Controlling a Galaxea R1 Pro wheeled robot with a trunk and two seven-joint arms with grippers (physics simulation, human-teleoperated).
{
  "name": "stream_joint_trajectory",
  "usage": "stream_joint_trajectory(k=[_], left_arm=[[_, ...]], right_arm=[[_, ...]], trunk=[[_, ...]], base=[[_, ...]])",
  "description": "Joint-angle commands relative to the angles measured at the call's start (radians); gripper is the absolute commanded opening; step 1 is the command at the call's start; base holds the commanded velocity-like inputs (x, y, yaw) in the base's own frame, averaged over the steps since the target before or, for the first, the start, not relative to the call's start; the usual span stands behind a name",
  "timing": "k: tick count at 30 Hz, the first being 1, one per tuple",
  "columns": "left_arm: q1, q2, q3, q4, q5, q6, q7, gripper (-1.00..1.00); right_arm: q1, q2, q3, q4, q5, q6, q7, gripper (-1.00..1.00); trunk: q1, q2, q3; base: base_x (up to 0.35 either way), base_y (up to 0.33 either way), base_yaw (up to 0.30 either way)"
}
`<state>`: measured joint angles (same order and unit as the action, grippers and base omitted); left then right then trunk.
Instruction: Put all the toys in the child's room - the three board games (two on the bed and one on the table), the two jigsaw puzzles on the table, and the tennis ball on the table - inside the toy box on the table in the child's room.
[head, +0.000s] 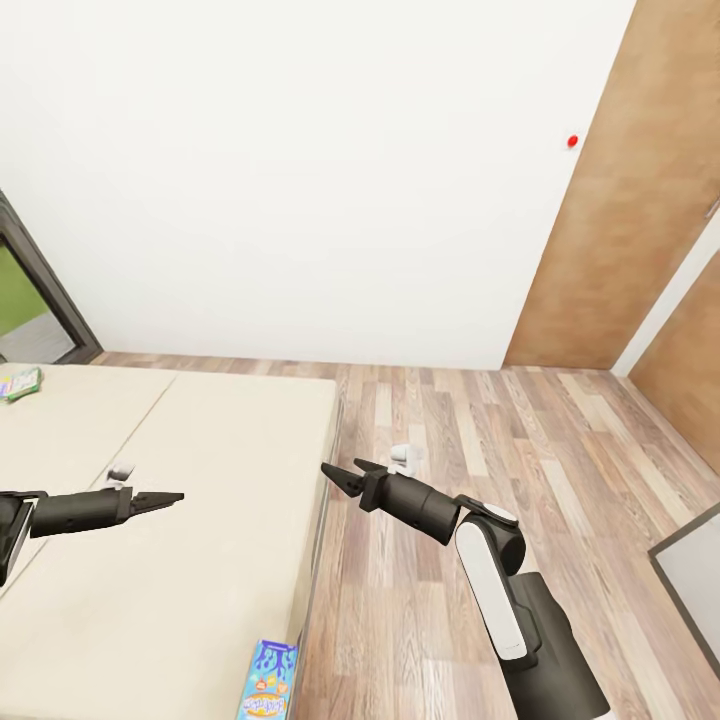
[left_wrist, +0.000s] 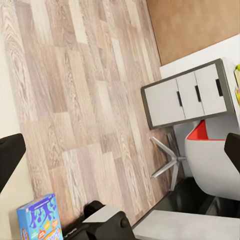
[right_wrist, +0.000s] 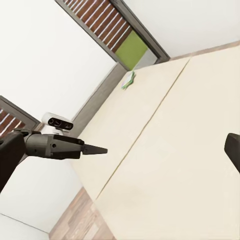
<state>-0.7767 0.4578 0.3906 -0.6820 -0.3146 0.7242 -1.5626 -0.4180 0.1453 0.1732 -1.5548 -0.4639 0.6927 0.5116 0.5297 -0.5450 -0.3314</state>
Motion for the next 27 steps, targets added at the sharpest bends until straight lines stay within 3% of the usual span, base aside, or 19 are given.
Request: stream_joint_trajectory(k=[1, 27], left_arm=[[-0.001, -0.001, 0.004, -0.001, -0.011, 0.011, -0.008, 1.00], [-0.001, -0.003, 0.004, -0.001, -0.011, 0.011, -0.008, 1.00]], right_arm=[[-0.001, 0.000, -0.001, -0.001, -0.004, 0.007, 0.000, 1.00], [-0.001, 0.000, -0.001, -0.001, -0.004, 0.005, -0.001, 1.00]], trunk=[[0.000, -0.001, 0.000], [0.000, -0.001, 0.043]], base=[[0.000, 0.000, 0.000], [0.000, 0.000, 0.000]])
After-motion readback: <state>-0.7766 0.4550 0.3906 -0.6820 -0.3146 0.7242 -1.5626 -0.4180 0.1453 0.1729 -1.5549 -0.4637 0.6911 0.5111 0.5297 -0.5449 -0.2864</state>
